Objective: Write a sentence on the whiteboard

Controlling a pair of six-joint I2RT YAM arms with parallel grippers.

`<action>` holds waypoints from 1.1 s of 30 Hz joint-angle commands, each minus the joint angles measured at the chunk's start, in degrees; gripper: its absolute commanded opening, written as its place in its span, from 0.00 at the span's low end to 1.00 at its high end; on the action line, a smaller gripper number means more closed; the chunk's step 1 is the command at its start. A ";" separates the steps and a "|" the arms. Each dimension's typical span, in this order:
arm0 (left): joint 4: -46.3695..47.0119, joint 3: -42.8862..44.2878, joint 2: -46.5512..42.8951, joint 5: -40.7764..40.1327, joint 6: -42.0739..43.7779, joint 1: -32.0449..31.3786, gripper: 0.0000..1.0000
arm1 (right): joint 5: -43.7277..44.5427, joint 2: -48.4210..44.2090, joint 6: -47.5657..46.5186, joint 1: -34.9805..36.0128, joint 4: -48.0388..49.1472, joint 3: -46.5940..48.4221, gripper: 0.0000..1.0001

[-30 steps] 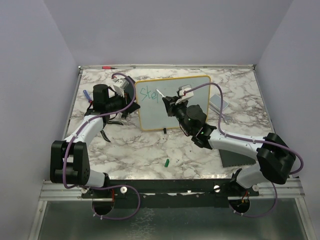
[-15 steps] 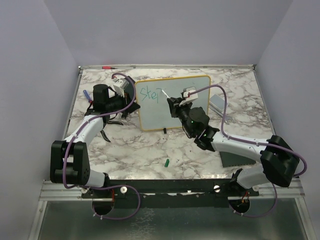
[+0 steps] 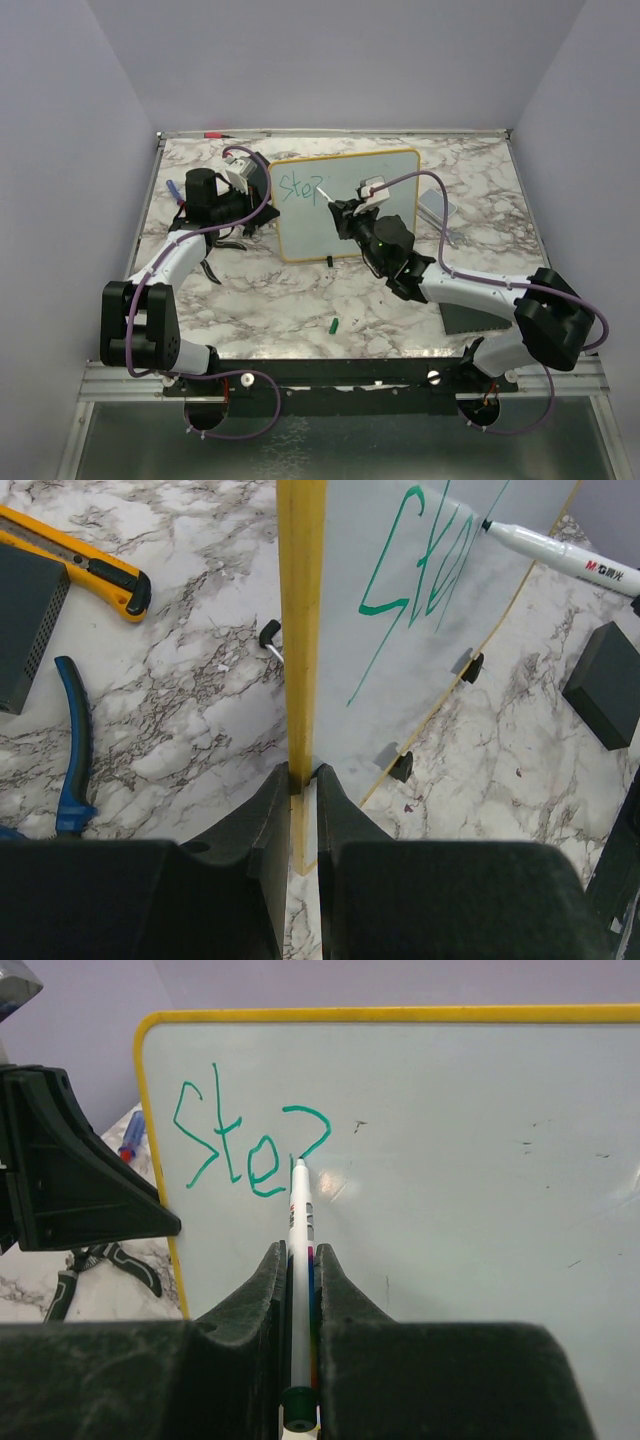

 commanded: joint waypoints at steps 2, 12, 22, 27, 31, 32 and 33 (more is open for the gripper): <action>0.63 0.21 -1.28 0.51 0.40 0.18 0.00 | -2.21 2.16 1.18 -0.25 -1.47 -0.35 0.01; 0.65 0.29 -1.33 0.36 0.37 0.11 0.00 | -1.46 1.93 0.96 -0.24 -1.21 -0.59 0.01; 0.69 0.29 -1.67 -0.24 0.16 0.13 0.00 | -0.91 -0.24 0.77 -0.24 -1.87 -1.22 0.01; 0.67 0.22 -1.93 -1.50 -0.38 0.14 0.00 | -1.50 -2.30 0.85 -0.24 -3.08 -1.64 0.01; 0.61 0.12 -2.36 -2.62 -0.65 0.08 0.00 | -3.15 -5.09 1.48 -0.24 -4.81 -2.50 0.01; 0.68 0.05 -2.58 -3.01 -0.72 0.09 0.00 | -3.68 -5.94 1.49 -0.24 -5.34 -2.63 0.01; 0.69 -0.03 -2.70 -3.33 -0.80 0.07 0.00 | -4.31 -6.89 1.47 -0.24 -6.08 -2.78 0.00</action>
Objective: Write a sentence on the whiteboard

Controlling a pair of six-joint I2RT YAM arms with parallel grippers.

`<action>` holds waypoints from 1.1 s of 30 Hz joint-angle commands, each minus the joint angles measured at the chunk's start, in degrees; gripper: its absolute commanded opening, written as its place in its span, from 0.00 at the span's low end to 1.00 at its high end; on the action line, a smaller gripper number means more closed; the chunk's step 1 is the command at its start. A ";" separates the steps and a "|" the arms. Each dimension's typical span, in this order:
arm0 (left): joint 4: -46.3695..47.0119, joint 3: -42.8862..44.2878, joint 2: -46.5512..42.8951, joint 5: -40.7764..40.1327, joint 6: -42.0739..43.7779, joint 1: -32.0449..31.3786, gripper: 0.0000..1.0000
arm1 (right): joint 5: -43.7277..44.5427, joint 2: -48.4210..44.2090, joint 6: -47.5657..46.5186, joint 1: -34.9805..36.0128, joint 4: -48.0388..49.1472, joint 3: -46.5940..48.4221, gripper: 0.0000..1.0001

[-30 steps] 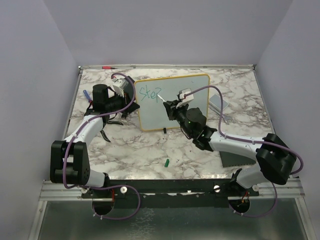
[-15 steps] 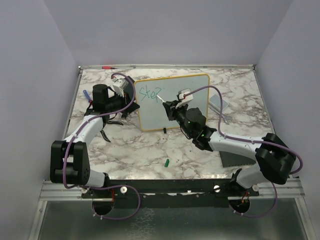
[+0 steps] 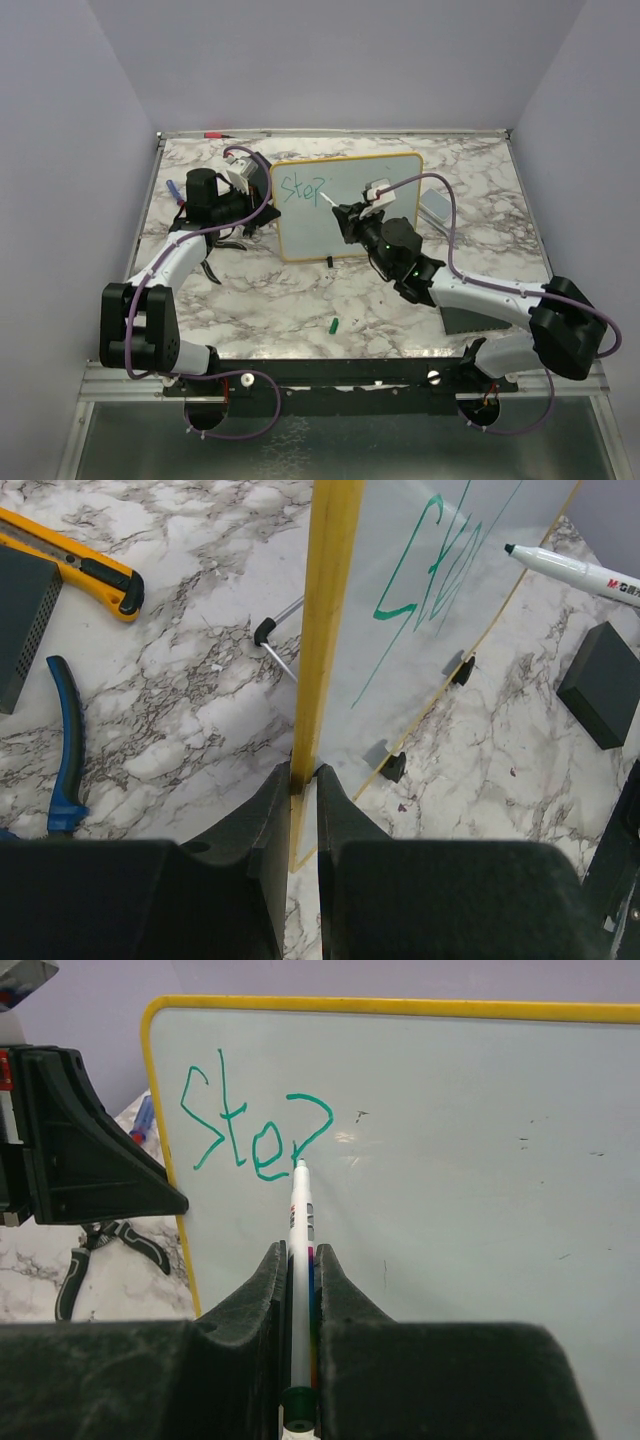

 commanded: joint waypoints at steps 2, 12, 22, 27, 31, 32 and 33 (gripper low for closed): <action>0.87 -0.14 -2.54 -3.47 -0.71 0.10 0.00 | -3.19 -5.47 0.73 -0.24 -4.40 -1.31 0.01; 0.98 -0.32 -2.73 -3.92 -0.76 -0.39 0.00 | -5.10 -12.31 2.17 -3.29 -9.58 -3.07 0.01; 0.97 -0.50 -2.56 -4.14 -0.54 -0.43 0.00 | -13.05 -10.05 2.54 -8.02 -7.29 -3.98 0.01; 0.98 -0.50 -2.64 -3.92 -0.50 -0.49 0.00 | -12.11 -8.24 2.38 -8.15 -6.48 -3.41 0.01; 1.03 -0.50 -2.64 -3.92 -0.39 -0.45 0.00 | -10.65 -6.85 2.50 -8.07 -6.52 -2.77 0.01; 0.98 -0.50 -2.64 -3.95 -0.37 -0.45 0.00 | -10.11 -6.56 2.50 -8.14 -6.44 -2.72 0.01; 1.03 -0.50 -2.64 -3.93 -0.40 -0.45 0.00 | -9.63 -6.22 2.54 -8.12 -6.43 -2.71 0.01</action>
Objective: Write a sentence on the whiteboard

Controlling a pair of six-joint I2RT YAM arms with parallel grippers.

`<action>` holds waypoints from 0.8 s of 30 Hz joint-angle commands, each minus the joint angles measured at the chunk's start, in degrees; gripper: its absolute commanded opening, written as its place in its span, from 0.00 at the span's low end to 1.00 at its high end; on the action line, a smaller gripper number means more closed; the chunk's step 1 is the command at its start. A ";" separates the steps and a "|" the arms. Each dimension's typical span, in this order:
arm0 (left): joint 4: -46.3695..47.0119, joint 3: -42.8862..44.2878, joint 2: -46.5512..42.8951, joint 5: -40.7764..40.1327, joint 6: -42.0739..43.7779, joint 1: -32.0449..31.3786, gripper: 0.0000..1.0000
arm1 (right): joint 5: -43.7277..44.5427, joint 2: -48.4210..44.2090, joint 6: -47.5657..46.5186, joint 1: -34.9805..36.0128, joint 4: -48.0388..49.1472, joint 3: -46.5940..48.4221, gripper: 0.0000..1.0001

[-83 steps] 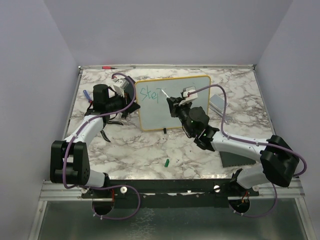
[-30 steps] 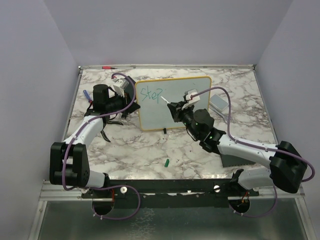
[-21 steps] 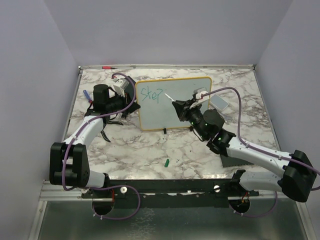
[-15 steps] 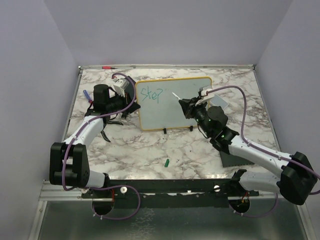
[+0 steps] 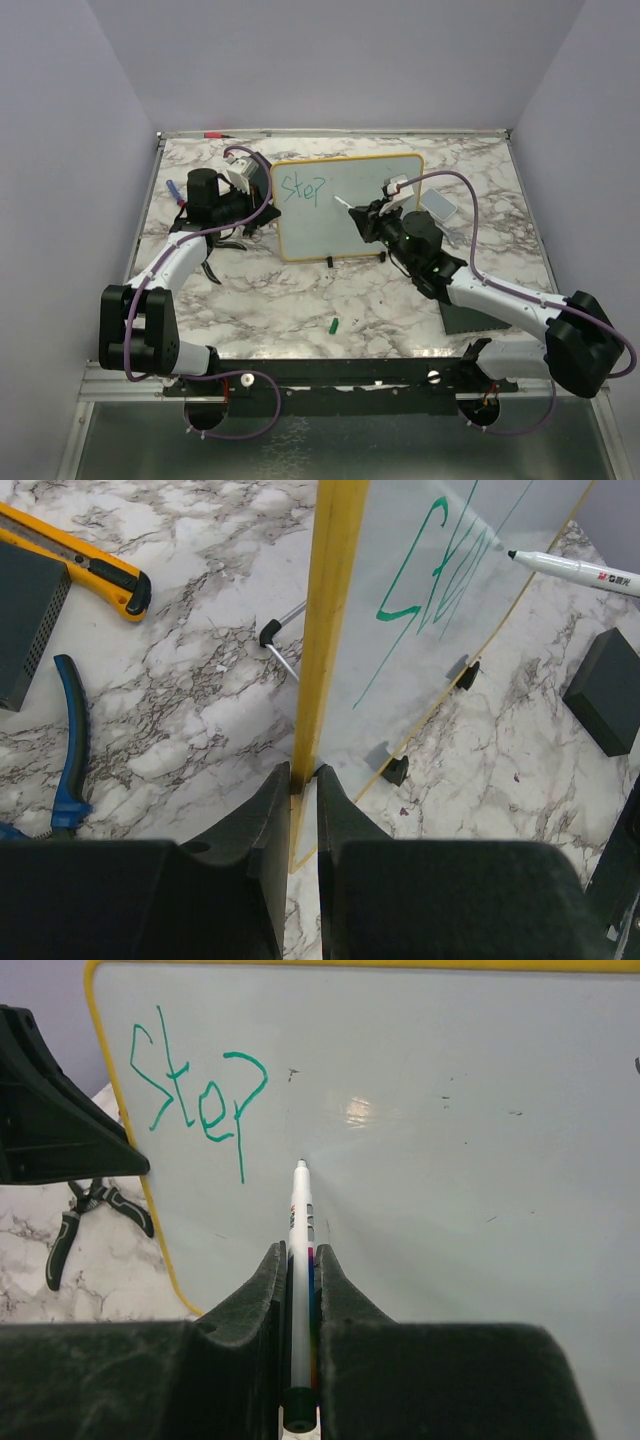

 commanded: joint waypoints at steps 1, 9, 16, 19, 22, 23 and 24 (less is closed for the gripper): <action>1.52 -0.45 -1.77 -1.96 0.22 0.17 0.00 | 1.79 1.52 -0.01 -0.22 1.26 1.06 0.01; 1.50 -0.50 -1.94 -1.95 0.28 0.18 0.00 | 6.11 0.81 -0.24 -0.25 1.86 0.85 0.00; 1.48 -0.53 -2.23 -1.96 0.37 0.18 0.00 | 7.01 -0.12 -0.38 -0.33 1.41 0.31 0.01; 1.48 -0.52 -2.21 -1.87 0.30 0.20 0.00 | 6.10 0.41 0.19 -0.29 0.80 0.00 0.01; 1.49 -0.59 -2.21 -1.87 0.34 0.20 0.00 | 4.58 1.23 0.53 -0.26 0.29 -0.48 0.01; 1.49 -0.61 -2.22 -1.87 0.30 0.20 0.00 | 3.49 1.62 0.38 -0.24 0.18 -0.64 0.01; 1.47 -0.63 -2.22 -1.87 0.29 0.22 0.00 | 2.93 2.00 0.67 -0.30 0.00 -0.66 0.01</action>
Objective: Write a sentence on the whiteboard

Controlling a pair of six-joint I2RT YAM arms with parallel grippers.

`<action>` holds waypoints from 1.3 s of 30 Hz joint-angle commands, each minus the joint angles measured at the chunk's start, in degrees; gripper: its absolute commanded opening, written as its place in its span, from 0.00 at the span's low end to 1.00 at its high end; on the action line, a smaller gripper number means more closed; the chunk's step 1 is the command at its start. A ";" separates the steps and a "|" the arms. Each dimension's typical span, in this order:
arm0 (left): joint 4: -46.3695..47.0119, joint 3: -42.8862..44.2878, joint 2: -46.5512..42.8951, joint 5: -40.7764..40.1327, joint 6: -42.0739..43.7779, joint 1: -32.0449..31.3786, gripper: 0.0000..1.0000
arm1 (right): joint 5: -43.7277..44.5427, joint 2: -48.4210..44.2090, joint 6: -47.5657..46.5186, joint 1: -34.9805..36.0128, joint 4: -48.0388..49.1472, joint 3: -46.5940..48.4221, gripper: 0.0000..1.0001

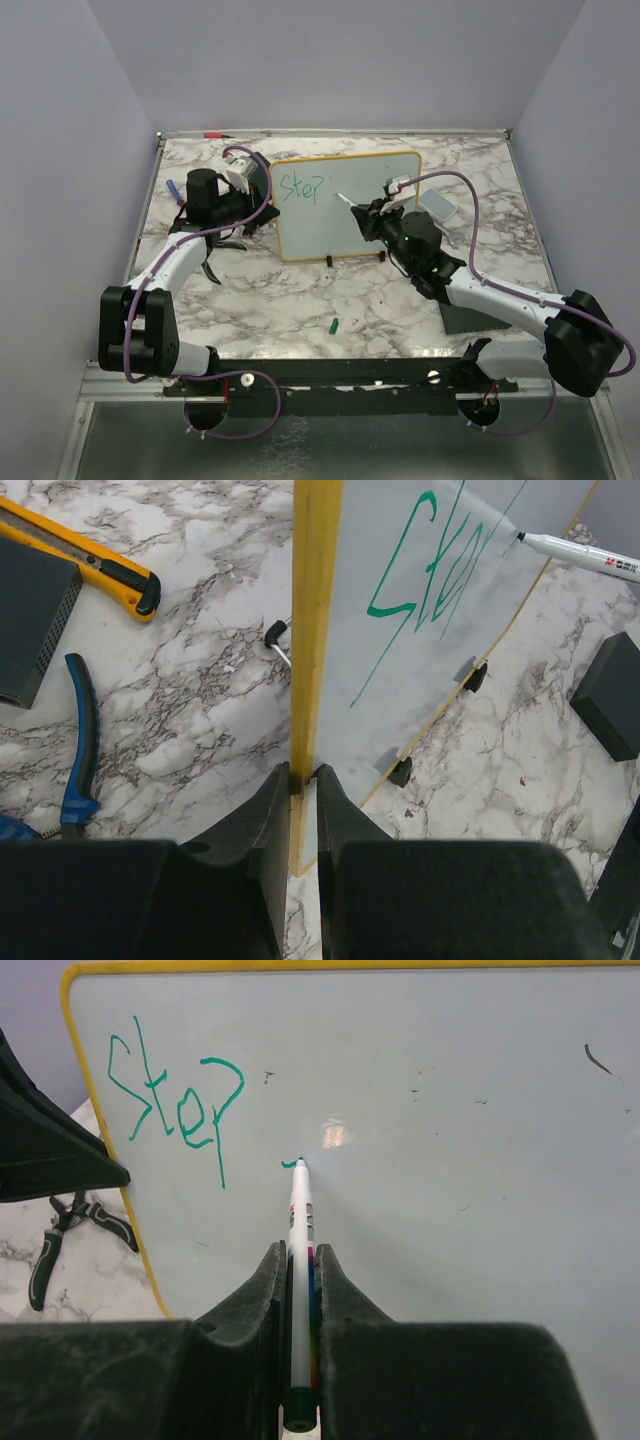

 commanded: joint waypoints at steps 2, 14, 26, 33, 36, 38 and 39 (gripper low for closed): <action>1.49 -0.43 -1.83 -0.95 0.28 0.21 0.00 | -1.81 1.79 1.33 -0.33 -0.65 -1.12 0.01; 1.53 -0.39 -1.66 -1.04 0.33 0.21 0.00 | -2.67 2.22 2.29 -0.24 -0.88 -1.87 0.00; 1.53 -0.47 -1.66 -1.04 0.33 0.22 0.00 | -0.57 -4.26 -0.90 -0.07 -0.10 -0.22 0.00; 1.50 -0.48 -1.57 -1.04 0.38 0.16 0.00 | 0.82 -1.62 -1.74 -0.11 1.34 1.01 0.01; 1.55 -0.47 -1.57 -1.04 0.40 0.22 0.00 | 0.75 -1.20 -1.87 -0.15 2.11 1.06 0.01; 1.46 -0.41 -1.48 -1.04 0.40 0.22 0.00 | 0.95 -0.82 -1.90 -0.07 2.31 1.24 0.01; 1.49 -0.39 -1.53 -1.03 0.37 0.18 0.00 | 1.22 -0.65 -1.83 -0.14 2.38 1.29 0.01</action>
